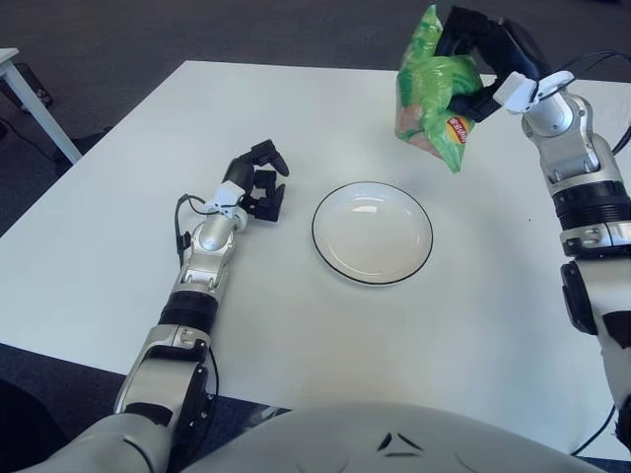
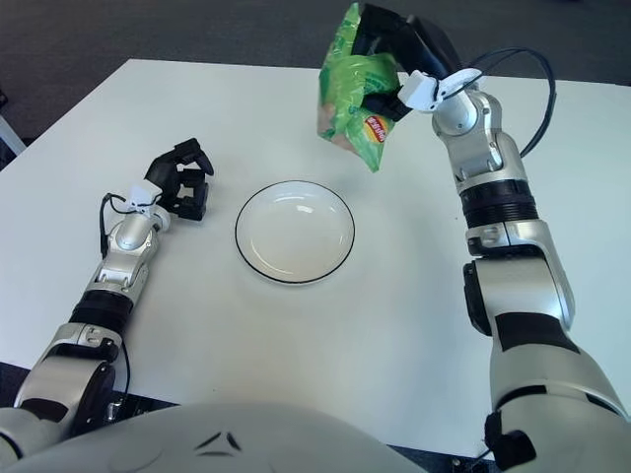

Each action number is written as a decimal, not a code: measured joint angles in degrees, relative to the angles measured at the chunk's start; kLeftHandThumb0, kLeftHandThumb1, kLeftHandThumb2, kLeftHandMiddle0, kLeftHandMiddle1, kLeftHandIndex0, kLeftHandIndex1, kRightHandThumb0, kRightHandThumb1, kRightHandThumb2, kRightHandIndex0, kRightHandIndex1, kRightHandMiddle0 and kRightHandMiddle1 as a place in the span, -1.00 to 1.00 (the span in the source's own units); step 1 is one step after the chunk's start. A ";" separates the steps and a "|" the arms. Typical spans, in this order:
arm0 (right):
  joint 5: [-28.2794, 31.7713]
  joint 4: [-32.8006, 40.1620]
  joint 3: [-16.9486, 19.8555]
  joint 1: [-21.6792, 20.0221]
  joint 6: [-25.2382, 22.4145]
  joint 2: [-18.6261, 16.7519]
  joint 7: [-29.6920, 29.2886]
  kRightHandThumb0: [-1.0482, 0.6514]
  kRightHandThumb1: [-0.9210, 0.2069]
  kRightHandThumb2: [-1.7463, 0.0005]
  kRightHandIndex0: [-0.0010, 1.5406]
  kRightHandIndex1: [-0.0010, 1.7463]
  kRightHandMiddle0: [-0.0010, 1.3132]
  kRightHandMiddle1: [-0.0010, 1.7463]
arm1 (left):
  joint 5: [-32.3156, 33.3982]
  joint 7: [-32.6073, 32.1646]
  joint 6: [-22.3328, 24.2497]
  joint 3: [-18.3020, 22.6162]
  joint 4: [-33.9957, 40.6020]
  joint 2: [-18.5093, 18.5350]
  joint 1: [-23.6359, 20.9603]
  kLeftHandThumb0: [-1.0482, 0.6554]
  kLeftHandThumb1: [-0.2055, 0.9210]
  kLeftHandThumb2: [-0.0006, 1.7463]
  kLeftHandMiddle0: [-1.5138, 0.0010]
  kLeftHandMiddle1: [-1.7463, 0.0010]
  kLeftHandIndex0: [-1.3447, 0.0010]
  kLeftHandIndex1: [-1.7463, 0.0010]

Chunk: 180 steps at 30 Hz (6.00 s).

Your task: Put the snack into the plate.

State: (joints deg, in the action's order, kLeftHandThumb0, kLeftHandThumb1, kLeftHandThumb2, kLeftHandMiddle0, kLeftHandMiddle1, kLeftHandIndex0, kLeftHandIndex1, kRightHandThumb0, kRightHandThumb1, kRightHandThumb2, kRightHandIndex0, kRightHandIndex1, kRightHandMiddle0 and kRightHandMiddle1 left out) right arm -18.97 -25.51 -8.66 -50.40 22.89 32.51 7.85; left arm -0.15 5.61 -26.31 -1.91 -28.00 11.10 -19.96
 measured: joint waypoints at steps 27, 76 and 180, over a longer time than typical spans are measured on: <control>4.75 17.57 0.02 6.60 -8.46 -1.67 13.55 0.23 0.71 -0.98 0.12 1.00 0.02 1.00 | -0.80 -0.49 -1.78 0.68 -1.37 -0.70 -0.84 -0.38 -0.26 0.65 -0.66 -1.00 -0.04 -1.00; 18.90 30.15 -2.06 15.70 -14.36 -2.88 37.44 0.23 0.69 -0.93 0.18 0.90 -0.03 1.00 | -2.50 -2.09 -2.70 0.73 -1.51 -1.15 -1.23 -0.38 -0.24 0.64 -0.66 -1.00 -0.03 -1.00; 27.98 0.45 5.24 -2.43 -35.73 5.58 55.21 -1.00 -1.00 0.54 -0.88 -0.95 -0.98 -0.89 | -5.11 -3.51 -0.15 -0.09 -0.98 -1.15 -1.39 -0.37 -0.21 0.61 -0.63 -1.00 0.00 -1.00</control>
State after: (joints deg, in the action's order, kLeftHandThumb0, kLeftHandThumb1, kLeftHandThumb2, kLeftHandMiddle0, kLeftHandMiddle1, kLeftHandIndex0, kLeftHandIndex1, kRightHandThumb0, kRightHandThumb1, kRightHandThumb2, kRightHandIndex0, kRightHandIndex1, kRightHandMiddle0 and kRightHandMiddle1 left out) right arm 9.01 -25.06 -3.42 -52.83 -12.84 38.09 63.06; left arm -5.26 2.10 -26.46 -1.99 -28.97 9.95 -21.35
